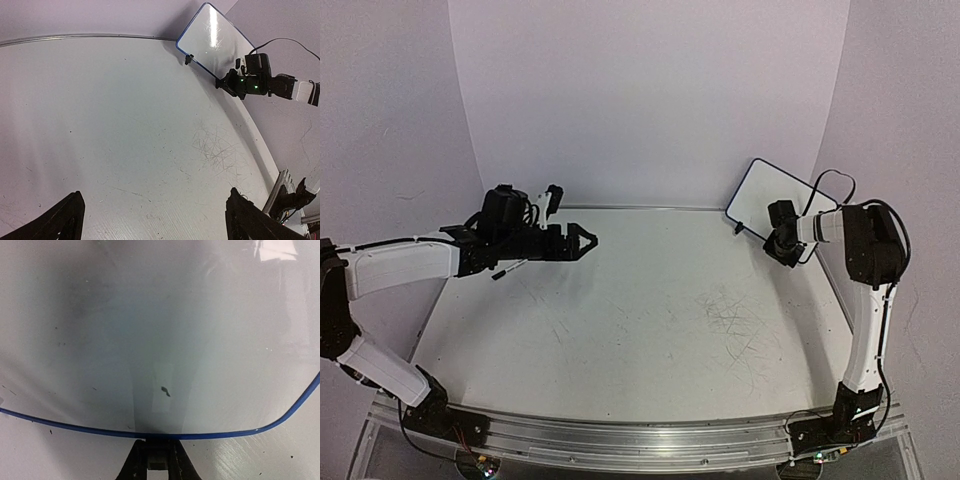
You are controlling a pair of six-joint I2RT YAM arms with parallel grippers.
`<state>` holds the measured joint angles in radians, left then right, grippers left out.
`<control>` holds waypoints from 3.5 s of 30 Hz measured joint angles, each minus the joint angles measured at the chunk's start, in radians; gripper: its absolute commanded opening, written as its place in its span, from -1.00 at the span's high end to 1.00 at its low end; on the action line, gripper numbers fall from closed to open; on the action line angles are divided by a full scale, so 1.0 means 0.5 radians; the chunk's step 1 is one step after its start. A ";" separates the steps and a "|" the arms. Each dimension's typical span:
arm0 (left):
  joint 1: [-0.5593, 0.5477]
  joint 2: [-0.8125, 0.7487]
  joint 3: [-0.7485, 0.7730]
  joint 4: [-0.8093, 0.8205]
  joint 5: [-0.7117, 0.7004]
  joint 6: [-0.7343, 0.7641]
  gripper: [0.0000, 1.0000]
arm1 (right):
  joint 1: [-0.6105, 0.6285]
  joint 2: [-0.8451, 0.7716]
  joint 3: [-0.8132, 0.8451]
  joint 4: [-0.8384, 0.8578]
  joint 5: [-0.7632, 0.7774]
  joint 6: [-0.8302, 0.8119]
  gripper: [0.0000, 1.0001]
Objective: Write a sentence on the whiteboard
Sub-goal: Move the whiteboard to the corner of the board, then pick up the whiteboard marker from the corner of the board.
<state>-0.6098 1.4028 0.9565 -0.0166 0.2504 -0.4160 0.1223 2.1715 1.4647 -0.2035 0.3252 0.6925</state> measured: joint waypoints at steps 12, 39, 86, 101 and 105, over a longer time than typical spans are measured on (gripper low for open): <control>-0.001 -0.006 -0.004 0.001 -0.036 0.005 -0.99 | 0.042 -0.006 -0.022 0.014 0.025 -0.232 1.00; -0.006 -0.139 -0.148 -0.003 -0.501 -0.103 -0.99 | 1.361 -0.730 -1.007 0.261 -0.103 -0.641 1.00; 0.772 1.521 1.224 -1.177 -0.745 0.686 -0.10 | 1.391 -1.943 -1.602 0.395 -0.471 -0.780 -0.43; 0.730 1.176 0.729 -1.182 -0.629 0.522 0.88 | 1.391 -2.005 -1.359 0.388 -0.588 -0.773 -0.89; 0.668 0.944 0.578 -1.227 -0.625 0.462 0.99 | 1.391 -2.012 -1.302 0.376 -0.578 -0.767 -0.97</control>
<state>-0.2756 1.8746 1.2454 -0.6300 -0.0620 -0.1848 0.8177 1.1656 0.8138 -0.0154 0.0364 0.3092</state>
